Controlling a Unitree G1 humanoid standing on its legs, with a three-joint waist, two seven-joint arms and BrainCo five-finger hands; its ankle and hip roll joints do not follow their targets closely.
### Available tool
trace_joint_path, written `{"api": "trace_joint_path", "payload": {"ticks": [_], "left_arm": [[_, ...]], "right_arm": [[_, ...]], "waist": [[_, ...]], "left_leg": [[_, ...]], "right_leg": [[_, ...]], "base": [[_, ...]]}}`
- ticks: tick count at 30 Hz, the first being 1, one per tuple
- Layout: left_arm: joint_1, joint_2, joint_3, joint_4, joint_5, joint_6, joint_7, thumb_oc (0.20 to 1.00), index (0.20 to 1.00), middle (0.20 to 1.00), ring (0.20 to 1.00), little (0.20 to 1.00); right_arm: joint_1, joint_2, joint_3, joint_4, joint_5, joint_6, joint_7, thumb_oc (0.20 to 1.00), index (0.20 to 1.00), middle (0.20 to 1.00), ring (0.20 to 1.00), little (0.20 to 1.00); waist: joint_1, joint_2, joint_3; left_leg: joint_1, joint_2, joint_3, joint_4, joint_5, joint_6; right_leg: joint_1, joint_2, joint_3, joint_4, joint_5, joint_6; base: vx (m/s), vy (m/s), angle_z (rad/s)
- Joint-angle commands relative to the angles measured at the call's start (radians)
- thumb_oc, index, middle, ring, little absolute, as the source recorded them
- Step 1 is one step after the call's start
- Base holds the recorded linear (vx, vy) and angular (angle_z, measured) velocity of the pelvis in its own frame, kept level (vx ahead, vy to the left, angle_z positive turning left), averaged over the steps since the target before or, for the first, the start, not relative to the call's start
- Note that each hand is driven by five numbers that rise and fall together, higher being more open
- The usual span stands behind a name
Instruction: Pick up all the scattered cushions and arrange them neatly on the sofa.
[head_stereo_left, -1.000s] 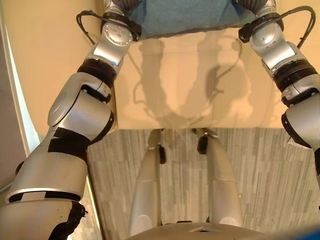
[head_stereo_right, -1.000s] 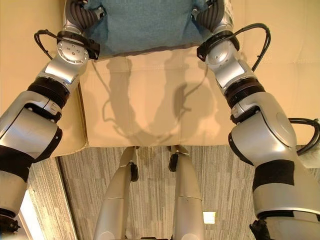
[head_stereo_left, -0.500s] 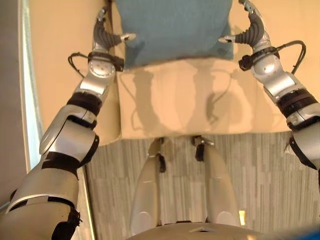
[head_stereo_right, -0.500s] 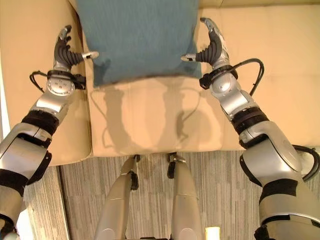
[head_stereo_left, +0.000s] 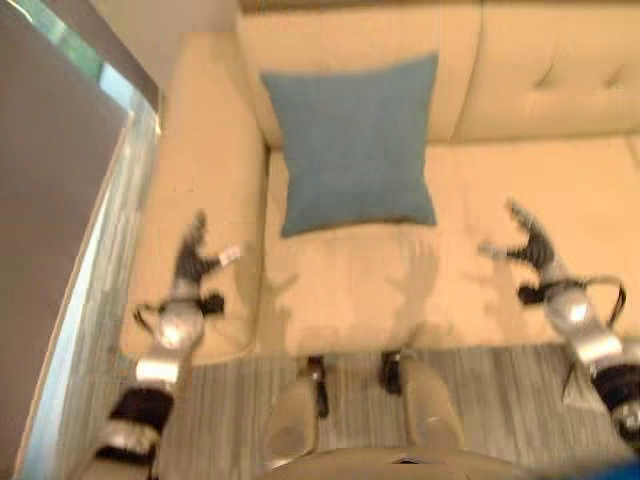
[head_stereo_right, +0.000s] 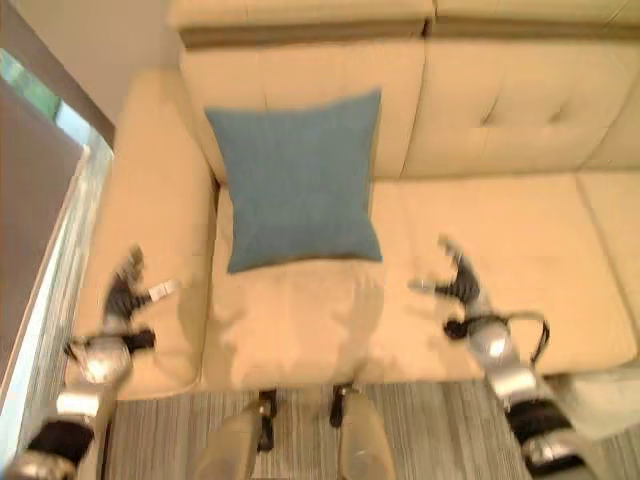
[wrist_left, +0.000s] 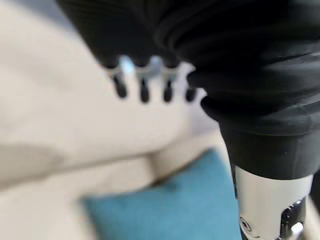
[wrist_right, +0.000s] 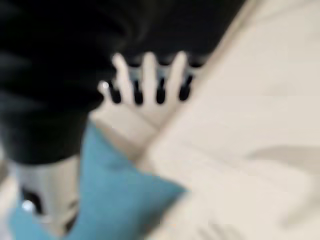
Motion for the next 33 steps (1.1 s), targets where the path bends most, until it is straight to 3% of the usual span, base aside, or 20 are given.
{"api": "trace_joint_path", "payload": {"ticks": [1, 5, 9, 11, 14, 16, 17, 19, 20, 23, 24, 25, 26, 28, 30, 31, 33], "left_arm": [[-0.121, 0.032, -0.018, 0.147, 0.064, 0.009, -0.11, 1.0, 1.0, 1.0, 1.0, 1.0], [-0.06, -0.088, -0.08, 0.496, 0.232, 0.071, -0.169, 1.0, 1.0, 1.0, 1.0, 1.0], [-0.065, -0.133, -0.098, 0.628, 0.298, 0.095, -0.178, 1.0, 1.0, 1.0, 1.0, 1.0], [-0.064, -0.156, -0.1, 0.684, 0.325, 0.106, -0.177, 1.0, 1.0, 1.0, 1.0, 1.0], [-0.062, -0.174, -0.11, 0.672, 0.321, 0.103, -0.182, 1.0, 1.0, 1.0, 1.0, 1.0], [-0.059, -0.181, -0.12, 0.667, 0.326, 0.093, -0.18, 1.0, 1.0, 1.0, 1.0, 1.0], [-0.064, -0.187, -0.123, 0.666, 0.328, 0.095, -0.178, 1.0, 1.0, 1.0, 1.0, 1.0], [-0.085, -0.191, -0.125, 0.667, 0.324, 0.099, -0.176, 1.0, 1.0, 1.0, 1.0, 1.0], [-0.085, -0.191, -0.125, 0.667, 0.324, 0.099, -0.176, 1.0, 1.0, 1.0, 1.0, 1.0], [-0.123, -0.18, -0.153, 0.654, 0.347, 0.093, -0.166, 1.0, 1.0, 1.0, 1.0, 1.0], [-0.123, -0.18, -0.153, 0.654, 0.347, 0.093, -0.166, 1.0, 1.0, 1.0, 1.0, 1.0], [-0.139, -0.17, -0.154, 0.648, 0.346, 0.091, -0.164, 1.0, 1.0, 1.0, 1.0, 1.0], [-0.151, -0.164, -0.157, 0.644, 0.342, 0.093, -0.167, 1.0, 1.0, 1.0, 1.0, 1.0], [-0.155, -0.155, -0.157, 0.647, 0.346, 0.104, -0.175, 1.0, 1.0, 1.0, 1.0, 1.0], [-0.133, -0.158, -0.143, 0.661, 0.347, 0.114, -0.183, 1.0, 1.0, 1.0, 1.0, 1.0], [-0.101, -0.167, -0.124, 0.668, 0.343, 0.119, -0.194, 1.0, 1.0, 1.0, 1.0, 1.0], [-0.099, -0.168, -0.122, 0.669, 0.341, 0.119, -0.194, 1.0, 1.0, 1.0, 1.0, 1.0]], "right_arm": [[-0.081, -0.008, 0.01, 0.081, -0.057, -0.002, 0.068, 1.0, 1.0, 1.0, 1.0, 1.0], [0.033, 0.122, 0.016, 0.378, -0.086, 0.019, 0.098, 1.0, 1.0, 1.0, 1.0, 1.0], [0.056, 0.174, 0.017, 0.525, -0.089, 0.033, 0.095, 1.0, 1.0, 1.0, 1.0, 1.0], [0.068, 0.205, 0.026, 0.601, -0.095, 0.048, 0.099, 1.0, 1.0, 1.0, 1.0, 1.0], [0.068, 0.203, 0.025, 0.628, -0.103, 0.058, 0.103, 1.0, 1.0, 1.0, 1.0, 1.0], [0.063, 0.2, 0.022, 0.642, -0.104, 0.073, 0.11, 1.0, 1.0, 1.0, 1.0, 1.0], [0.064, 0.199, 0.021, 0.643, -0.112, 0.072, 0.105, 1.0, 1.0, 1.0, 1.0, 1.0], [0.062, 0.211, 0.023, 0.651, -0.123, 0.087, 0.109, 1.0, 1.0, 1.0, 1.0, 1.0], [0.062, 0.211, 0.023, 0.651, -0.123, 0.087, 0.109, 1.0, 1.0, 1.0, 1.0, 1.0], [0.038, 0.235, 0.042, 0.66, -0.149, 0.103, 0.098, 1.0, 1.0, 1.0, 1.0, 1.0], [0.038, 0.235, 0.042, 0.66, -0.15, 0.103, 0.098, 1.0, 1.0, 1.0, 1.0, 1.0], [0.023, 0.245, 0.054, 0.657, -0.164, 0.11, 0.104, 1.0, 1.0, 1.0, 1.0, 1.0], [0.019, 0.249, 0.057, 0.655, -0.163, 0.11, 0.099, 1.0, 1.0, 1.0, 1.0, 1.0], [0.024, 0.253, 0.066, 0.661, -0.163, 0.111, 0.099, 1.0, 1.0, 1.0, 1.0, 1.0], [0.035, 0.256, 0.062, 0.675, -0.161, 0.11, 0.1, 1.0, 1.0, 1.0, 1.0, 1.0], [0.042, 0.267, 0.058, 0.673, -0.158, 0.106, 0.098, 1.0, 1.0, 1.0, 1.0, 1.0], [0.037, 0.272, 0.063, 0.67, -0.156, 0.106, 0.093, 1.0, 1.0, 1.0, 1.0, 1.0]], "waist": [[-0.006, -0.001, -0.006], [-0.021, -0.004, -0.071], [-0.03, -0.01, -0.082], [-0.028, -0.024, -0.081], [-0.027, -0.034, -0.078], [-0.028, -0.027, -0.079], [-0.033, -0.021, -0.081], [-0.054, -0.025, -0.091], [-0.053, -0.025, -0.091], [-0.05, -0.036, -0.071], [-0.048, -0.036, -0.071], [-0.044, -0.039, -0.053], [-0.038, -0.037, -0.043], [-0.01, -0.027, -0.032], [0.016, -0.018, -0.055], [0.067, -0.031, -0.106], [0.075, -0.042, -0.108]], "left_leg": [[0.028, 0.07, -0.012, 0.043, -0.05, -0.057], [0.141, 0.086, 0.017, -0.019, -0.04, -0.067], [0.155, 0.098, 0.033, -0.021, -0.022, -0.085], [0.158, 0.075, -0.003, 0.058, -0.08, -0.076], [0.193, 0.006, -0.085, 0.177, -0.165, -0.064], [0.22, -0.015, -0.123, 0.174, -0.17, -0.061], [0.229, -0.029, -0.154, 0.159, -0.184, -0.054], [0.246, -0.056, -0.139, 0.103, -0.234, -0.026], [0.247, -0.056, -0.138, 0.102, -0.233, -0.025], [0.249, -0.089, -0.085, 0.035, -0.225, 0.014], [0.25, -0.089, -0.084, 0.034, -0.225, 0.014], [0.245, -0.09, -0.061, 0.021, -0.213, 0.025], [0.233, -0.086, -0.053, 0.026, -0.205, 0.03], [0.212, -0.078, -0.016, 0.026, -0.18, 0.05], [0.213, -0.065, 0.03, 0.016, -0.164, 0.063], [0.18, -0.045, 0.153, 0.039, -0.137, 0.059], [0.179, -0.04, 0.175, 0.043, -0.136, 0.053]], "right_leg": [[0.152, -0.013, 0.033, -0.268, 0.113, 0.111], [0.267, 0.02, 0.027, -0.324, 0.092, 0.103], [0.312, 0.039, 0.021, -0.363, 0.082, 0.094], [0.324, 0.034, 0.044, -0.358, 0.083, 0.085], [0.308, 0.024, 0.084, -0.338, 0.108, 0.085], [0.296, 0.029, 0.106, -0.333, 0.121, 0.088], [0.283, 0.031, 0.122, -0.329, 0.128, 0.096], [0.241, 0.017, 0.164, -0.331, 0.17, 0.121], [0.24, 0.017, 0.165, -0.331, 0.17, 0.122], [0.167, -0.022, 0.177, -0.371, 0.263, 0.179], [0.168, -0.021, 0.178, -0.371, 0.264, 0.179], [0.13, -0.042, 0.153, -0.373, 0.291, 0.199], [0.123, -0.042, 0.125, -0.359, 0.265, 0.197], [0.16, -0.045, 0.03, -0.239, 0.184, 0.155], [0.226, -0.038, -0.012, -0.141, 0.114, 0.137], [0.367, -0.039, -0.112, -0.148, 0.074, 0.143], [0.394, -0.029, -0.105, -0.182, 0.054, 0.142]], "base": [[0.07, -0.053, -0.02], [0.09, -0.101, -0.02], [0.0, -0.081, 0.04], [-0.06, -0.015, 0.0], [-0.09, 0.082, -0.16], [-0.07, 0.128, -0.43], [-0.12, 0.183, -0.32], [-0.13, 0.217, -0.26], [-0.15, 0.217, -0.76], [-0.22, 0.222, -0.81], [-0.25, 0.133, -0.89], [-0.27, 0.104, -0.86], [-0.38, 0.146, -0.79], [-0.41, 0.158, -0.88], [-0.41, 0.056, -1.48], [-0.32, -0.082, -1.67], [-0.19, -0.129, -1.6]]}}
